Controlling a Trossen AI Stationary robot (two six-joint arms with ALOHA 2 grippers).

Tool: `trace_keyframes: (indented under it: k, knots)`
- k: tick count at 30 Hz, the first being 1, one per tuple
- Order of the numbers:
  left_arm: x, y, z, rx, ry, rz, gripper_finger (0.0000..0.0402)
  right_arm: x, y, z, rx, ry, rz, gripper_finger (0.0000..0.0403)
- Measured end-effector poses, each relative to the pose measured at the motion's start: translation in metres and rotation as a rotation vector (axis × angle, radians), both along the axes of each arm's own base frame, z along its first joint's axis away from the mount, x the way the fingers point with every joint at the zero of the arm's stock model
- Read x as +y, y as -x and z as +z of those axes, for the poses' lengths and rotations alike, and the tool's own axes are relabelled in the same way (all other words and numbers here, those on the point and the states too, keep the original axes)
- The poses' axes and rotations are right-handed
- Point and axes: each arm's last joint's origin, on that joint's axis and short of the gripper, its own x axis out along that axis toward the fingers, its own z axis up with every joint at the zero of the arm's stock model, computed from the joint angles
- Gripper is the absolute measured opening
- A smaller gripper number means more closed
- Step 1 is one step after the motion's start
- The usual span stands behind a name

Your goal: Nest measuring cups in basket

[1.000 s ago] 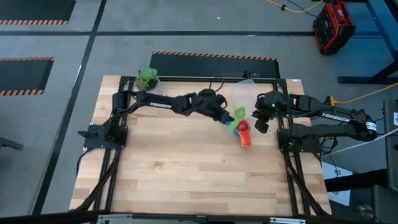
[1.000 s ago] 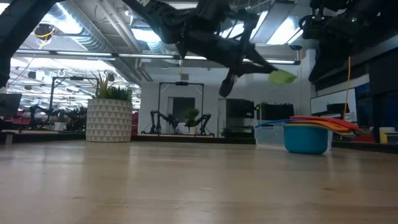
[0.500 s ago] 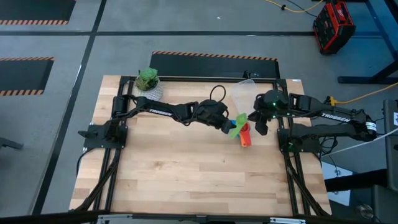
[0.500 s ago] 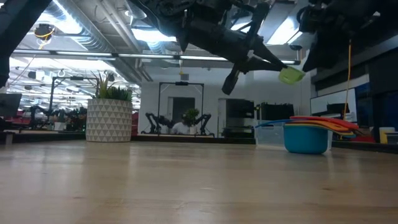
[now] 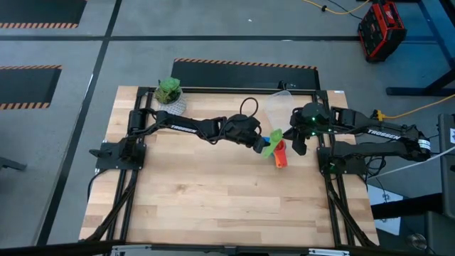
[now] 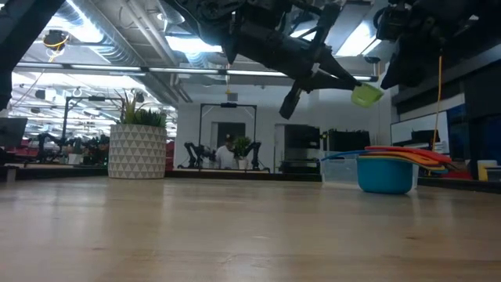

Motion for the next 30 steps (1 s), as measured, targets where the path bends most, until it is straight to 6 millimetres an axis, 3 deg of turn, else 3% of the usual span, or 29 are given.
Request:
trace_keyframes:
  k: [30]
  knots:
    - [-0.006,-0.002,0.003,-0.038,-0.004,-0.011,0.0,-0.007,-0.017,-0.01,0.05,0.026,-0.039,0.0062]
